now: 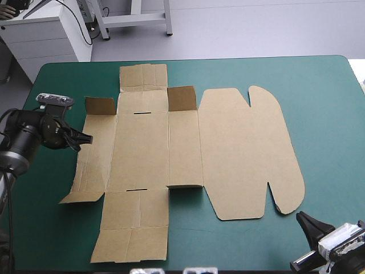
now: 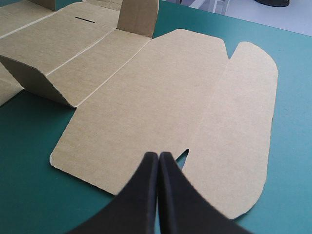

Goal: Fold the box

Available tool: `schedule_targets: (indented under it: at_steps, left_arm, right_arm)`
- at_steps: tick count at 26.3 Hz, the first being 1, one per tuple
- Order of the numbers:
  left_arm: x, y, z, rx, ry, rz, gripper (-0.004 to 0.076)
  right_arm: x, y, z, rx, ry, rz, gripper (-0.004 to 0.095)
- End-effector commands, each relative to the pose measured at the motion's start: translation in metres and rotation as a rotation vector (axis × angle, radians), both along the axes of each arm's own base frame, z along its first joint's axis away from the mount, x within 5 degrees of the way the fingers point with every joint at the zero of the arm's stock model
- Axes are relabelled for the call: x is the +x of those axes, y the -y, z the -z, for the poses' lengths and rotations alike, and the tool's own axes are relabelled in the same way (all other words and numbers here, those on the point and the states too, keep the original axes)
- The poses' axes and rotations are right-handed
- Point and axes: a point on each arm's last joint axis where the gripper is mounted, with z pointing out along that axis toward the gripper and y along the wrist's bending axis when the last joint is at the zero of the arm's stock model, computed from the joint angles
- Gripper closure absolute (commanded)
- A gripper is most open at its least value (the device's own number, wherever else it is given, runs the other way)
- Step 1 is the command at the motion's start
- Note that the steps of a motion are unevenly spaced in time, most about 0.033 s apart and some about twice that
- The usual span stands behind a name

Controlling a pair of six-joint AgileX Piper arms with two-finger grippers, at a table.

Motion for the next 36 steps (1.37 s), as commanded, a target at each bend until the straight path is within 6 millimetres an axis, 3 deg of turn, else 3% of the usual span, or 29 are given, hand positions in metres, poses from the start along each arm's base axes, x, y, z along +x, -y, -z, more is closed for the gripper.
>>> schedule_targets:
  at_steps: [1, 4, 8, 12, 17, 21, 27, 32, 36]
  left_arm:
    - [0.002, -0.025, -0.008, -0.113, 0.02, 0.028, 0.0731]
    - [-0.005, -0.06, -0.001, -0.299, -0.004, 0.073, 0.0731]
    - [-0.006, -0.084, 0.009, -0.445, 0.003, 0.095, 0.0731]
    - [0.007, -0.083, 0.036, -0.605, -0.059, 0.282, 0.0731]
    - [0.017, -0.089, 0.059, -0.648, -0.116, 0.252, 0.0731]
    - [0.014, -0.088, 0.066, -0.689, -0.197, 0.249, 0.072]
    - [0.007, -0.095, 0.073, -0.625, -0.311, 0.16, 0.0553]
    - [0.011, -0.092, 0.072, -0.677, -0.272, 0.164, 0.0401]
    - [0.017, -0.091, 0.079, -0.728, -0.267, 0.154, 0.0352]
  right_arm:
    - [-0.004, 0.002, -0.013, 0.039, 0.111, 0.002, 0.0928]
    - [-0.004, 0.002, -0.013, 0.039, 0.111, 0.002, 0.0928]
    - [-0.004, 0.002, -0.013, 0.039, 0.111, 0.002, 0.0928]
    - [-0.004, 0.002, -0.013, 0.039, 0.111, 0.002, 0.0928]
    - [-0.004, 0.002, -0.013, 0.039, 0.111, 0.002, 0.0928]
    - [-0.004, 0.002, -0.013, 0.039, 0.111, 0.002, 0.0928]
    - [-0.004, 0.002, -0.013, 0.04, 0.112, 0.002, 0.0928]
    - [-0.004, 0.002, -0.013, 0.04, 0.112, 0.002, 0.0926]
    - [-0.004, 0.002, -0.013, 0.04, 0.112, 0.002, 0.0928]
